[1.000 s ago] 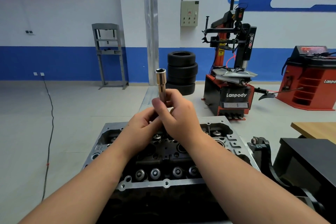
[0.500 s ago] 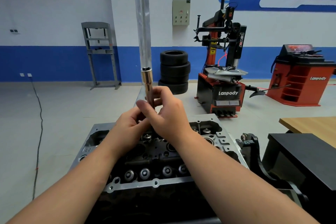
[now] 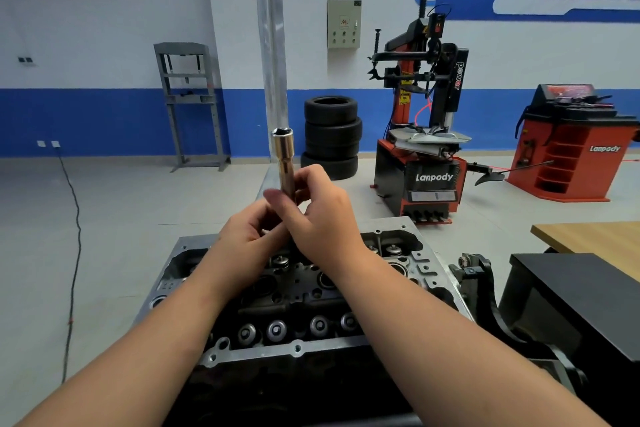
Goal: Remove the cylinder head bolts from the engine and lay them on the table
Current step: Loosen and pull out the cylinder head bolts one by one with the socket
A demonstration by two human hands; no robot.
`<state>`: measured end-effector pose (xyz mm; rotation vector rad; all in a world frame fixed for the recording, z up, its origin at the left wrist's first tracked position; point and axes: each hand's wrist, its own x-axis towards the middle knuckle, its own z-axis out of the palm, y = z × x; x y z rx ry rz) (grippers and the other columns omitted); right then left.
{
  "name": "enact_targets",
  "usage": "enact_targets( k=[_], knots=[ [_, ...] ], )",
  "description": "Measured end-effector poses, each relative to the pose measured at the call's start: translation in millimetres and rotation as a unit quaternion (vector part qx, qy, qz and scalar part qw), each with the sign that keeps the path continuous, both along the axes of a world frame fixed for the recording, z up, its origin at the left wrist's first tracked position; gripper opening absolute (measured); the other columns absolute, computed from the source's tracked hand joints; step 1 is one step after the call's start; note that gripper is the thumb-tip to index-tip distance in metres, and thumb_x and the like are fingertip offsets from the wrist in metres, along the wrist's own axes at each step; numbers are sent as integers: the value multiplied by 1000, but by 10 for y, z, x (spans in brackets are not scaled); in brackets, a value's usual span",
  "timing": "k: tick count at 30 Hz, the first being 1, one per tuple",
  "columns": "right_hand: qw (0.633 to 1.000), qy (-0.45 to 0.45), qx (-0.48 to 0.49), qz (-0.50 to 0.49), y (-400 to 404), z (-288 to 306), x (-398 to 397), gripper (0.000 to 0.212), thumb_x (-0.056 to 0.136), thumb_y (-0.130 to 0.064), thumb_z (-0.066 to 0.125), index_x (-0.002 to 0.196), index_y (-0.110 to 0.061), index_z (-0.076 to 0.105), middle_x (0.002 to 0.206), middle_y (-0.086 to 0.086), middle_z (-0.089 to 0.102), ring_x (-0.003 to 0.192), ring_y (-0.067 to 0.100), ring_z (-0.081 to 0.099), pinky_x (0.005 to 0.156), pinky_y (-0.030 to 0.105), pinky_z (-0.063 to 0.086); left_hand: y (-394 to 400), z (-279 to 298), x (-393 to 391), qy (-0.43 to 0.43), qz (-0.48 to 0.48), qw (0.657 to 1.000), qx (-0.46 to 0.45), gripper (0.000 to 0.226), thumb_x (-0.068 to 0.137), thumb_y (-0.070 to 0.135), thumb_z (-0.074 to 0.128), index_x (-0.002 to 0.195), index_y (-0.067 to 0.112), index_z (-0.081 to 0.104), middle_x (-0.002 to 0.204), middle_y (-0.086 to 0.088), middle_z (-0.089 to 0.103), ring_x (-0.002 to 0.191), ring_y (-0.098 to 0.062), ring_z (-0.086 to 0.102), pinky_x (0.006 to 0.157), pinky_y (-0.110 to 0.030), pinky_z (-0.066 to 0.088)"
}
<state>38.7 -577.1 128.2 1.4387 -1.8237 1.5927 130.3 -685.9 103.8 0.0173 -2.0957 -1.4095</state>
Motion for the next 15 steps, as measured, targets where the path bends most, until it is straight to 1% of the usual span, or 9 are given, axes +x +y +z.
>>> enact_targets(
  k=[2, 4, 6, 8, 9, 12, 13, 15],
  knots=[
    [1000, 6, -14, -1, 0, -6, -2, 17, 96, -33, 63, 92, -18, 57, 78, -4, 63, 71, 12, 59, 65, 33, 50, 7, 0, 4, -1, -15, 1000, 4, 26, 92, 60, 63, 113, 48, 71, 114, 7, 77, 106, -11, 74, 83, -19, 58],
    [1000, -5, -2, 10, -1, -7, 2, 17, 100, -31, 56, 94, -16, 60, 75, -5, 63, 70, 12, 60, 66, 38, 50, 18, -1, 10, -13, -31, 999, 3, 28, 96, 58, 56, 119, 49, 70, 120, 10, 75, 115, -7, 70, 88, -19, 56],
    [1000, -10, 21, 18, -4, -10, 3, 21, 103, -31, 50, 101, -15, 63, 77, -6, 64, 74, 10, 60, 69, 38, 51, 14, -5, 11, -25, -34, 999, 2, 29, 100, 55, 51, 122, 47, 69, 121, 10, 75, 117, -8, 69, 89, -22, 56],
    [999, -3, 28, 22, -3, -7, 13, 23, 104, -31, 49, 106, -14, 64, 83, -4, 66, 78, 12, 62, 72, 41, 52, 6, 1, 8, -23, -21, 1000, -5, 25, 102, 53, 53, 118, 46, 70, 115, 9, 77, 110, -9, 72, 83, -19, 57],
    [999, 4, 24, 22, -3, -6, 15, 22, 102, -32, 51, 106, -14, 64, 86, -3, 66, 80, 13, 62, 74, 40, 52, 6, 3, 10, -17, -15, 1000, -10, 22, 101, 54, 56, 116, 48, 70, 113, 10, 77, 108, -8, 72, 82, -17, 57],
    [1000, 19, -3, 0, 2, -2, 7, 20, 94, -34, 67, 99, -16, 62, 86, -9, 63, 81, 7, 60, 73, 25, 50, 27, 21, 15, -2, -11, 1000, -8, 21, 95, 58, 64, 116, 59, 67, 113, 14, 77, 106, -4, 73, 81, -12, 55],
    [1000, 20, -11, -9, 3, -2, 5, 21, 92, -33, 69, 96, -15, 61, 84, -9, 63, 79, 7, 60, 71, 25, 50, 31, 21, 14, 2, -13, 1000, -5, 22, 94, 57, 64, 116, 60, 67, 113, 14, 77, 106, -4, 73, 81, -12, 55],
    [1000, 19, -23, -6, 4, -5, 6, 20, 94, -29, 67, 93, -10, 63, 83, -2, 66, 75, 14, 62, 69, 35, 52, 29, 21, 12, 0, -16, 1000, 4, 19, 98, 53, 63, 116, 56, 68, 114, 12, 77, 107, -7, 73, 84, -17, 58]
  ],
)
